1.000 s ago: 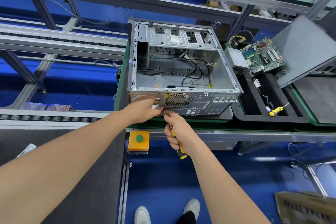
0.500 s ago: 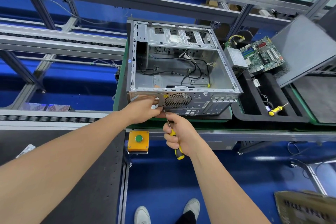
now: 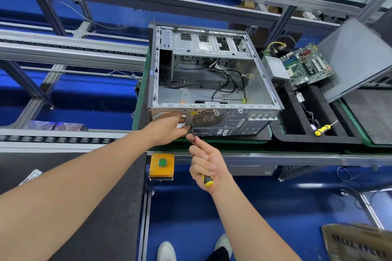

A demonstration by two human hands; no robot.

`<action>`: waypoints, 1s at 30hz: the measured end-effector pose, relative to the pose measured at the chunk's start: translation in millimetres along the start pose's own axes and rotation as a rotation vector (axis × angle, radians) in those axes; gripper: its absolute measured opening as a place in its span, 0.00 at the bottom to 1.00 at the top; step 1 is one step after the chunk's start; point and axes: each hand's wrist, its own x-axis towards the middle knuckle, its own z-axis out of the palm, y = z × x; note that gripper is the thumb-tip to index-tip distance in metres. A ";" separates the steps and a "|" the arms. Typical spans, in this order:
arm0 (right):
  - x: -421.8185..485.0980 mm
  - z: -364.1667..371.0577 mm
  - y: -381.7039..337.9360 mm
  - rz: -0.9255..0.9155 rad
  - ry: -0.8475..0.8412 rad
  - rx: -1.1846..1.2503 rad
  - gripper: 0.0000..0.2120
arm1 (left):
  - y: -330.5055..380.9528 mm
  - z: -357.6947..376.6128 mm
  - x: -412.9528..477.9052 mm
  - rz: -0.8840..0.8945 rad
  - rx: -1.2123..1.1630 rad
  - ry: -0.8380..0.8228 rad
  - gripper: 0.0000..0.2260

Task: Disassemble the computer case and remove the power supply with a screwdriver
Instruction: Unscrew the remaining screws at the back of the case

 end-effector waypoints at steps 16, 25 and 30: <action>5.1 25.2 0.6 -0.486 0.810 -1.565 0.14 | -0.8 1.0 -0.7 0.004 0.043 -0.002 0.15; -17.7 9.4 -19.8 -0.022 0.209 -0.559 0.09 | -1.3 0.0 -1.1 -0.003 0.068 -0.014 0.16; -13.6 0.5 -12.5 -0.029 0.083 -0.160 0.09 | -1.0 -0.6 -1.3 -0.040 0.088 -0.047 0.18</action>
